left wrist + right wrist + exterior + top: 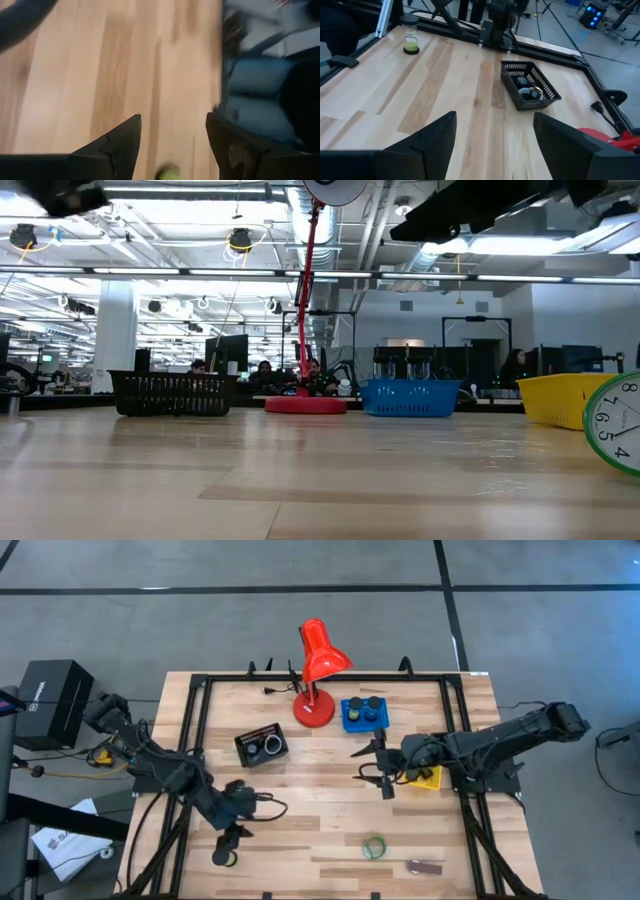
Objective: Pick & Place Office items
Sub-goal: Put the light green hourglass into the blue basket
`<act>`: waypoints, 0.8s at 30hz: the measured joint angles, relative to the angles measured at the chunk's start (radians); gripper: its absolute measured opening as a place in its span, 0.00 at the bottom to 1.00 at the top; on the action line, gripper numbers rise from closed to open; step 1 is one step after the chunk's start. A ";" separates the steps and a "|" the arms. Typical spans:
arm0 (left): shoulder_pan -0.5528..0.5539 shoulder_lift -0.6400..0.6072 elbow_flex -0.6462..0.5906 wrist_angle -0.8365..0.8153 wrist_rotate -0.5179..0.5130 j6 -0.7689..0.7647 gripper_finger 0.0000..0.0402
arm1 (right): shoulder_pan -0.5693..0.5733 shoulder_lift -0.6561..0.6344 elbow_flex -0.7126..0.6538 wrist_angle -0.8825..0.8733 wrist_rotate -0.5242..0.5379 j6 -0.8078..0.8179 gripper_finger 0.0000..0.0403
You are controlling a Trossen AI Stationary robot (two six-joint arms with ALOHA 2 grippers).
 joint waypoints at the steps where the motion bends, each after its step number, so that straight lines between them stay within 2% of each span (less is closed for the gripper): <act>1: -0.012 0.000 -0.004 -0.035 0.013 -0.041 0.55 | -0.006 0.000 0.000 0.000 0.000 0.000 0.63; 14: -0.139 0.000 -0.092 -0.053 0.016 -0.355 0.54 | -0.095 0.000 0.000 0.000 0.000 -0.002 0.63; 24: -0.193 -0.002 -0.092 -0.019 0.018 -0.375 0.54 | -0.142 0.000 0.000 0.020 0.000 -0.079 0.63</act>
